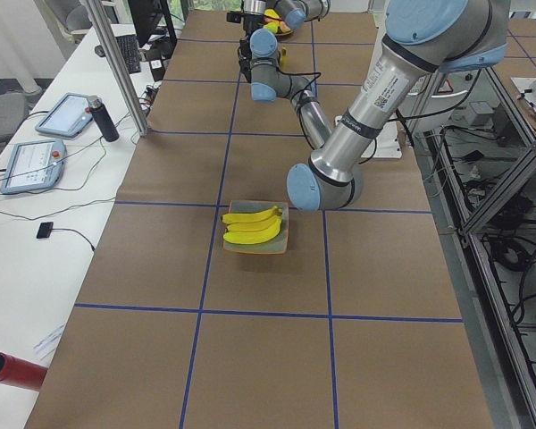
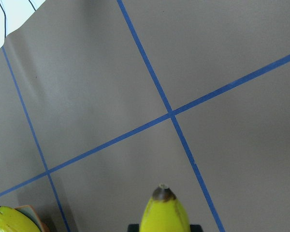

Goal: Transfer all bananas from basket to plate

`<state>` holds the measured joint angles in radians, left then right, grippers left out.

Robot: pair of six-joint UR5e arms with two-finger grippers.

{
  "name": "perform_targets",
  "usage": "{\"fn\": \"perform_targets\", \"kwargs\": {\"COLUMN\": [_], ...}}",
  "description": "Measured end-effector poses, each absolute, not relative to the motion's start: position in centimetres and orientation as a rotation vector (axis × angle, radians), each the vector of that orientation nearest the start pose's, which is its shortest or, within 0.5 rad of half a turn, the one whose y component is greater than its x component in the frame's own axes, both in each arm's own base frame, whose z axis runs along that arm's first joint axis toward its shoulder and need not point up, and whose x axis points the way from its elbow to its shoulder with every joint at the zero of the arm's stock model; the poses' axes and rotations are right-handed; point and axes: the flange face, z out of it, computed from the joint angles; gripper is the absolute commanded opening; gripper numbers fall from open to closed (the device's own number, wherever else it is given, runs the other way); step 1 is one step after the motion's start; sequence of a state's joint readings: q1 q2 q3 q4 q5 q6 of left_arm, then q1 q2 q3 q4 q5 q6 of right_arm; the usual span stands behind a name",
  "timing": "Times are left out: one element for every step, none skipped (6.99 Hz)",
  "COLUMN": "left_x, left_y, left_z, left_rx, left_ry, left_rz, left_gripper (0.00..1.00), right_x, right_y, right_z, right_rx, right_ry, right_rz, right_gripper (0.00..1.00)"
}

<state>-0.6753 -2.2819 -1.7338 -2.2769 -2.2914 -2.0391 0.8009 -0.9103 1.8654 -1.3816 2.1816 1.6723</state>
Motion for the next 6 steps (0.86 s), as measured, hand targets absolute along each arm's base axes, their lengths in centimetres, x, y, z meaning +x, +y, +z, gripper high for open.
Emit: {"fn": "perform_targets", "kwargs": {"left_x": [43.1,43.46,43.79,43.92,43.96,43.97], "left_y": [-42.75,-42.44,-42.18,-42.04,-41.97,-41.95], "left_z": [8.28,8.25,8.23,8.19,8.16,8.29], "left_rx": [-0.393,-0.388,-0.382,-0.38,-0.381,-0.385], "left_ry": [1.538,1.54,1.542,1.543,1.544,1.54], "left_rz": [-0.323,-0.32,-0.318,-0.317,-0.317,-0.32], "left_gripper": [0.87,0.68,0.45,0.12,0.0,0.0], "right_x": [-36.42,-36.32,-36.22,-36.2,-36.24,-36.27], "right_y": [-48.55,-48.48,-48.37,-48.32,-48.27,-48.23], "right_z": [12.2,12.4,12.41,12.4,12.44,12.44], "right_rx": [-0.127,-0.125,-0.125,-0.125,-0.127,-0.127], "right_ry": [-1.238,-1.245,-1.251,-1.253,-1.253,-1.254], "right_rz": [0.434,0.431,0.429,0.429,0.43,0.43], "right_gripper": [0.0,0.0,0.0,0.0,0.0,0.42]}}
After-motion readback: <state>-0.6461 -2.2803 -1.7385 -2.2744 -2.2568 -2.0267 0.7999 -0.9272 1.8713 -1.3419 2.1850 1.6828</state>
